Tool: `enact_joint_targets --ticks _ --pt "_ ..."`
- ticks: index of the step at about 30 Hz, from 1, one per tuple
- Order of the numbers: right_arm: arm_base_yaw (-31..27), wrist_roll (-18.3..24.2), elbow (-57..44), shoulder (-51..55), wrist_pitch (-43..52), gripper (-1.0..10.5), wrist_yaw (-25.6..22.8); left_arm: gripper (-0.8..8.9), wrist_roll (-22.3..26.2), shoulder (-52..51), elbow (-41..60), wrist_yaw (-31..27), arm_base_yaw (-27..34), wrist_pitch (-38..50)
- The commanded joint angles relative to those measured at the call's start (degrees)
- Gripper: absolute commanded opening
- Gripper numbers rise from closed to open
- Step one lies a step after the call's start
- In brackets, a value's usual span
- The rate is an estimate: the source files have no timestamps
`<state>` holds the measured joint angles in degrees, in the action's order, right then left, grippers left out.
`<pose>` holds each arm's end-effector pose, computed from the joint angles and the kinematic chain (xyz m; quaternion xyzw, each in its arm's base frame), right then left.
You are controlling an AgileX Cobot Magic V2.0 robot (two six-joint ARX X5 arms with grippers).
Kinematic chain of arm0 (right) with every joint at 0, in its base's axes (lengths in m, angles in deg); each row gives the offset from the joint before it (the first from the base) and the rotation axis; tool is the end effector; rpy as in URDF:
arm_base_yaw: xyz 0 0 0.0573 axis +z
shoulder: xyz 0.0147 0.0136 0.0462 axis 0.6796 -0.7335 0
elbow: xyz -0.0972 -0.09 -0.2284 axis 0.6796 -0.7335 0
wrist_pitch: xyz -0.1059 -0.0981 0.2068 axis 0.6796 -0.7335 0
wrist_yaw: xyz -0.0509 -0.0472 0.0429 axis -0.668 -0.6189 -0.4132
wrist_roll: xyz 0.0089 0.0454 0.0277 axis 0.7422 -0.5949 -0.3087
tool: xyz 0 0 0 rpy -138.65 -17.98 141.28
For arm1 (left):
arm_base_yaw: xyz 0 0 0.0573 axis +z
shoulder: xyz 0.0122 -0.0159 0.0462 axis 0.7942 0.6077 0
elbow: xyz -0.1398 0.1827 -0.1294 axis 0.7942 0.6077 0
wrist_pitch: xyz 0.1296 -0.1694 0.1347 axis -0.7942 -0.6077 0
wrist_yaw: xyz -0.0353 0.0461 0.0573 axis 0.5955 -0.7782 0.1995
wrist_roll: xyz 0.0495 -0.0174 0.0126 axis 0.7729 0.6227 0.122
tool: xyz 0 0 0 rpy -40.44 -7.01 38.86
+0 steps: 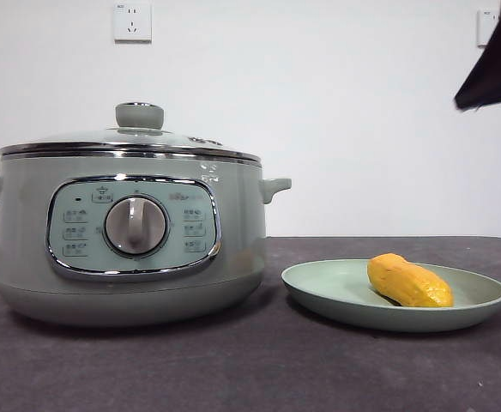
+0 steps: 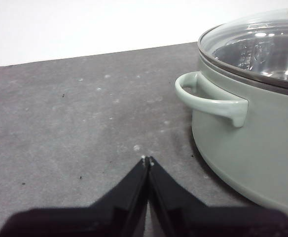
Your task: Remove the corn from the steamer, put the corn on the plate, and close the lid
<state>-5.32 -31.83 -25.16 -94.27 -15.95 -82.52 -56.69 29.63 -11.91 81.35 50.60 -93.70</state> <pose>0.1171 0.0821 0.2423 -0.0018 0.1812 0.2007 0.9627 0.0955 -0.0025 0.1514 0.0414 0.0861 -0.0075 0.9954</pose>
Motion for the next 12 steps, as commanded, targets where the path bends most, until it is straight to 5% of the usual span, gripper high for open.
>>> enact_joint_targets --ticks 1,7,12 --pt "-0.6 5.6 -0.4 3.4 0.8 0.0 -2.4 -0.03 -0.3 -0.2 0.8 0.2 0.2 0.0" --pt "-10.3 9.1 -2.2 11.0 4.3 0.0 -1.1 -0.03 -0.3 -0.2 0.8 0.2 0.2 0.0" --pt "-24.3 9.9 -9.0 16.9 10.9 0.0 14.5 -0.03 -0.4 -0.2 0.8 0.2 0.2 0.0"
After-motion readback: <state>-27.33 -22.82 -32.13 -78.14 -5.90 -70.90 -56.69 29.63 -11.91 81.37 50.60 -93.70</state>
